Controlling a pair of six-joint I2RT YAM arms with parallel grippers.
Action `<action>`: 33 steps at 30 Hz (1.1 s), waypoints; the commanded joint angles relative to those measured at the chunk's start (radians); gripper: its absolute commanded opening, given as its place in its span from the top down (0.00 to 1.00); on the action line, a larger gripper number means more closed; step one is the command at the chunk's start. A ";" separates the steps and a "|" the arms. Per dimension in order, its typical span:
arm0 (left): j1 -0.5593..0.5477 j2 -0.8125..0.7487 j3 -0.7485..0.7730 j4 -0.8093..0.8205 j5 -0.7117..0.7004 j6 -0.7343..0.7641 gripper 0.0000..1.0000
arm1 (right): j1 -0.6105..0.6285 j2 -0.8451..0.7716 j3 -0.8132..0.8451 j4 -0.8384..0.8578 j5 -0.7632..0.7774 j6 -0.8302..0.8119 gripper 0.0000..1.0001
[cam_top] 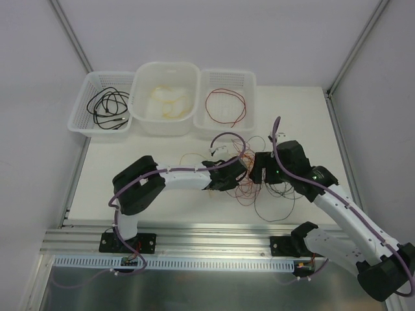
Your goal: Untangle the cables
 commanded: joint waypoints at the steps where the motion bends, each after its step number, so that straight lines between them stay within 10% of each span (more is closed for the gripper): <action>1: -0.014 -0.137 -0.025 -0.014 -0.061 0.103 1.00 | 0.010 0.030 -0.032 0.129 -0.108 0.018 0.20; 11: -0.019 -0.441 0.073 -0.204 0.000 0.388 1.00 | 0.005 0.234 -0.130 0.353 -0.198 0.056 0.28; 19: -0.017 -0.760 0.255 -0.426 -0.090 0.548 1.00 | -0.125 0.290 -0.179 0.275 -0.056 0.104 0.68; 33: -0.017 -1.072 0.527 -0.755 -0.400 0.644 1.00 | -0.337 0.092 -0.101 -0.003 0.171 0.085 0.72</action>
